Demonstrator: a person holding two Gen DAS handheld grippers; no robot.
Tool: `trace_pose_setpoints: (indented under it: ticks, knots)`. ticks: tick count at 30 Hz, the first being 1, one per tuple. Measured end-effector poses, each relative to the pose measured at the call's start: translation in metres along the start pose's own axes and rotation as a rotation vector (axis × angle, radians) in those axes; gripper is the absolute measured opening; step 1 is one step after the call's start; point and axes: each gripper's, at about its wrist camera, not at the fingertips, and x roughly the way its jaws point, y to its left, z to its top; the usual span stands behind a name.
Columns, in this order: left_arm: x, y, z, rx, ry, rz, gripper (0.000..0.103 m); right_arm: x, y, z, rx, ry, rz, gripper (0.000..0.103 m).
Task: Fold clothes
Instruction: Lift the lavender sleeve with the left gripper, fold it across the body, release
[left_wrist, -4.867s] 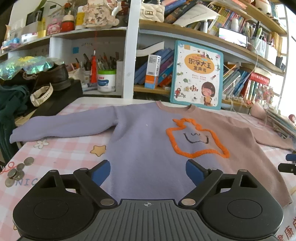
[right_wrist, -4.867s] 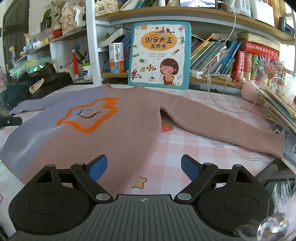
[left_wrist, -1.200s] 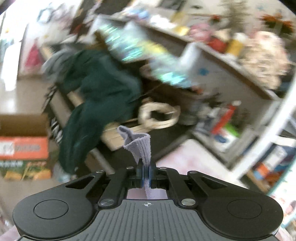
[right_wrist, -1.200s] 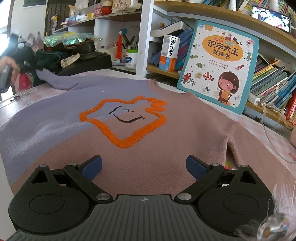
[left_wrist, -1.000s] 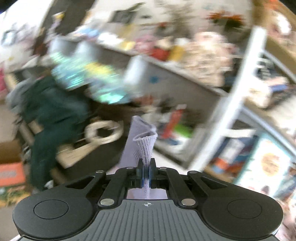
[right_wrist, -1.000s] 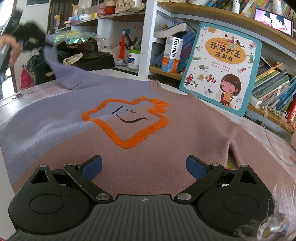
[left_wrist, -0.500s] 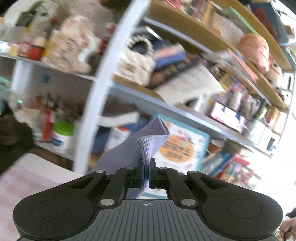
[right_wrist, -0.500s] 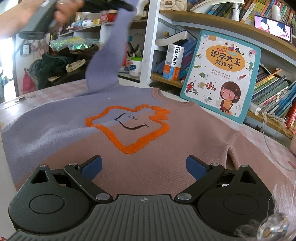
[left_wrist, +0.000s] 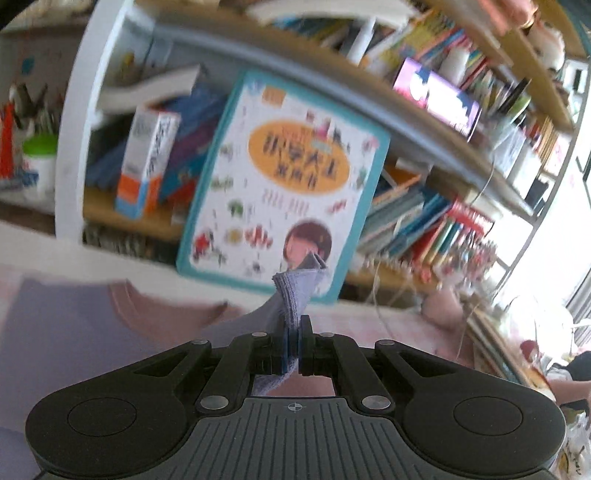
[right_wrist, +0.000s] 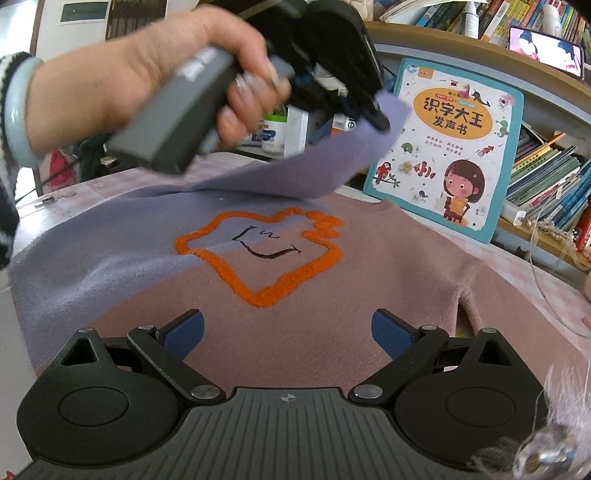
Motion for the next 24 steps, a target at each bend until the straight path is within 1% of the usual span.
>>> trace_pose_setpoints:
  ticks: [1,3,4,5,6,7,9,12,13,16,19,21,22,23,24]
  knots:
    - [0.003,0.000,-0.002,-0.011,0.017,-0.009,0.005,0.000,0.000,0.000,0.002,0.002,0.002,0.098]
    - [0.010,0.001,-0.007,-0.034,0.051,-0.026,0.017,0.001,-0.001,0.000,0.008,0.005,0.007,0.098]
    - [0.013,0.002,-0.009,-0.045,0.068,-0.035,0.028,0.001,-0.001,0.000,0.011,0.007,0.009,0.098]
    - [0.011,0.000,-0.010,-0.057,0.079,-0.067,0.045,0.001,-0.002,0.000,0.014,0.009,0.011,0.098]
    - [0.010,-0.001,-0.012,-0.068,0.090,-0.099,0.051,0.002,-0.003,0.000,0.018,0.010,0.012,0.098]
    - [0.004,-0.005,-0.013,-0.051,0.085,-0.122,0.055,0.002,-0.003,0.000,0.023,0.011,0.014,0.098]
    - [-0.008,-0.011,-0.016,-0.017,0.077,-0.167,0.055,0.002,-0.004,0.000,0.030,0.014,0.017,0.098]
    - [-0.033,-0.014,-0.021,0.066,0.064,-0.146,0.055,0.002,-0.005,0.000,0.033,0.015,0.017,0.098]
    - [-0.042,-0.013,-0.023,0.092,0.061,-0.121,0.055,0.002,-0.004,0.000,0.031,0.014,0.016,0.098]
    - [-0.073,0.000,-0.035,0.196,0.038,0.010,0.055,0.000,-0.002,0.000,0.018,0.012,0.011,0.098]
    - [-0.097,0.016,-0.048,0.282,0.046,0.182,0.055,0.000,-0.001,0.000,0.005,0.010,0.010,0.098]
    - [-0.113,0.028,-0.059,0.328,0.063,0.290,0.059,-0.001,-0.001,-0.001,0.003,0.010,0.010,0.098]
    - [-0.121,0.034,-0.065,0.350,0.071,0.338,0.065,-0.001,-0.001,-0.001,0.003,0.010,0.010,0.098]
    - [-0.128,0.038,-0.070,0.365,0.076,0.371,0.069,-0.001,-0.001,-0.001,0.005,0.012,0.011,0.098]
    - [-0.135,0.042,-0.075,0.380,0.082,0.404,0.070,-0.001,-0.001,-0.001,0.007,0.014,0.012,0.098]
